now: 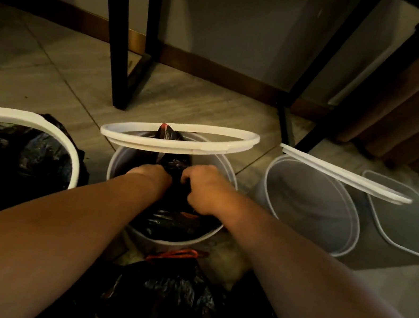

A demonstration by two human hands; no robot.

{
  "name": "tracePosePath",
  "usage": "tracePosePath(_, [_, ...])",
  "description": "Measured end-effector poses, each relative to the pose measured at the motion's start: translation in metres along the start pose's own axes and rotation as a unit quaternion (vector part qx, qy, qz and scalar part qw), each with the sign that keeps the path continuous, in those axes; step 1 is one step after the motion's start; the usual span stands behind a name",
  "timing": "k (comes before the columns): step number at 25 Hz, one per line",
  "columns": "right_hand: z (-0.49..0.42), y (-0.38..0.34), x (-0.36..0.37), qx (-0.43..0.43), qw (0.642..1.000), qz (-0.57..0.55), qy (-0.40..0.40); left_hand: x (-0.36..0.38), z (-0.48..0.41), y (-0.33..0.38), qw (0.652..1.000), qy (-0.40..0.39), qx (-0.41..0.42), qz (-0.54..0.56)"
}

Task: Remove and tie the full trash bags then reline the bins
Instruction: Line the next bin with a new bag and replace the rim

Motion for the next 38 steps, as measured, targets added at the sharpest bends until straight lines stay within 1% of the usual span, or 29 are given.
tracePosePath(1, [0.005,0.001,-0.005,-0.012,0.999,0.035,0.029,-0.002,0.002,0.004,1.0,0.009,0.013,-0.005])
tracePosePath(3, [0.011,0.002,-0.011,-0.028,0.994,0.092,0.044,-0.008,0.007,0.013,0.999,0.03,0.044,-0.013])
tracePosePath(5, [0.01,0.009,-0.016,-0.008,0.995,0.094,0.044,-0.015,0.013,0.017,0.996,0.048,0.073,0.011])
tracePosePath(7, [0.006,0.016,-0.024,0.031,0.997,0.061,0.045,-0.027,0.021,0.018,0.991,0.073,0.101,0.04])
tracePosePath(8, [0.004,0.023,-0.027,0.053,0.997,0.022,0.044,-0.033,0.025,0.018,0.989,0.086,0.107,0.051])
tracePosePath(10, [0.001,0.033,-0.03,0.076,0.992,-0.093,0.029,-0.041,0.034,0.017,0.987,0.096,0.112,0.068])
tracePosePath(12, [0.004,0.039,-0.034,0.079,0.98,-0.18,0.014,-0.042,0.045,0.022,0.986,0.057,0.135,0.086])
tracePosePath(15, [0.015,0.045,-0.034,0.082,0.965,-0.248,-0.018,-0.034,0.063,0.037,0.968,-0.043,0.217,0.121])
tracePosePath(16, [0.023,0.045,-0.033,0.078,0.956,-0.278,-0.045,-0.029,0.065,0.04,0.964,-0.064,0.233,0.11])
tracePosePath(17, [0.03,0.044,-0.031,0.063,0.949,-0.299,-0.077,-0.024,0.065,0.04,0.966,-0.069,0.236,0.081])
tracePosePath(18, [0.037,0.042,-0.03,0.042,0.948,-0.294,-0.116,-0.02,0.064,0.038,0.971,-0.064,0.225,0.047])
tracePosePath(19, [0.045,0.039,-0.03,0.024,0.951,-0.269,-0.149,-0.018,0.06,0.035,0.977,-0.048,0.208,0.021])
tracePosePath(20, [0.049,0.039,-0.029,0.011,0.959,-0.233,-0.16,-0.017,0.055,0.032,0.98,-0.019,0.196,-0.003])
tracePosePath(21, [0.049,0.039,-0.03,0.012,0.969,-0.202,-0.141,-0.018,0.053,0.031,0.981,0.019,0.189,-0.035])
tracePosePath(23, [0.038,0.041,-0.041,0.048,0.982,-0.176,-0.048,-0.02,0.048,0.025,0.978,0.089,0.157,-0.109])
tracePosePath(24, [0.031,0.04,-0.044,0.065,0.989,-0.134,0.003,-0.02,0.044,0.022,0.974,0.114,0.135,-0.142])
tracePosePath(25, [0.025,0.034,-0.046,0.067,0.995,-0.06,0.049,-0.02,0.041,0.02,0.97,0.13,0.115,-0.171])
tracePosePath(26, [0.018,0.023,-0.044,0.052,0.995,0.026,0.083,-0.017,0.037,0.016,0.97,0.135,0.093,-0.181])
tracePosePath(27, [0.012,0.01,-0.037,0.026,0.99,0.103,0.096,-0.014,0.033,0.015,0.972,0.131,0.076,-0.178])
tracePosePath(28, [0.009,-0.003,-0.025,-0.004,0.98,0.177,0.087,-0.009,0.033,0.015,0.976,0.117,0.063,-0.171])
tracePosePath(29, [0.007,-0.013,-0.01,-0.028,0.972,0.226,0.063,-0.006,0.031,0.017,0.979,0.102,0.058,-0.166])
tracePosePath(30, [0.006,-0.018,0.003,-0.035,0.971,0.232,0.034,-0.003,0.03,0.017,0.984,0.087,0.053,-0.146])
tracePosePath(31, [0.006,-0.02,0.013,-0.028,0.979,0.203,0.005,-0.004,0.031,0.019,0.988,0.074,0.057,-0.125])
tracePosePath(32, [0.006,-0.017,0.018,-0.011,0.988,0.152,-0.017,-0.01,0.034,0.022,0.99,0.073,0.065,-0.105])
tracePosePath(33, [0.007,-0.013,0.014,0.008,0.996,0.09,-0.026,-0.019,0.038,0.024,0.99,0.08,0.073,-0.089])
tracePosePath(34, [0.008,-0.006,0.005,0.029,0.999,0.03,-0.023,-0.026,0.042,0.022,0.992,0.09,0.074,-0.048])
tracePosePath(36, [0.014,0.012,-0.025,0.058,0.996,-0.062,0.013,-0.036,0.051,0.015,0.99,0.11,0.073,0.046])
tracePosePath(37, [0.02,0.021,-0.039,0.056,0.995,-0.074,0.041,-0.037,0.055,0.014,0.987,0.113,0.085,0.069])
tracePosePath(38, [0.027,0.028,-0.051,0.045,0.994,-0.064,0.074,-0.036,0.061,0.014,0.986,0.116,0.102,0.07])
Point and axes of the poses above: each hand's wrist, its own z-axis away from the middle knuckle, its own x-axis out of the palm, y = z × x, the point moved 8 cm from there along -z, towards the middle knuckle, and after that the axes turned 11 degrees about x, right-handed, at the moved point
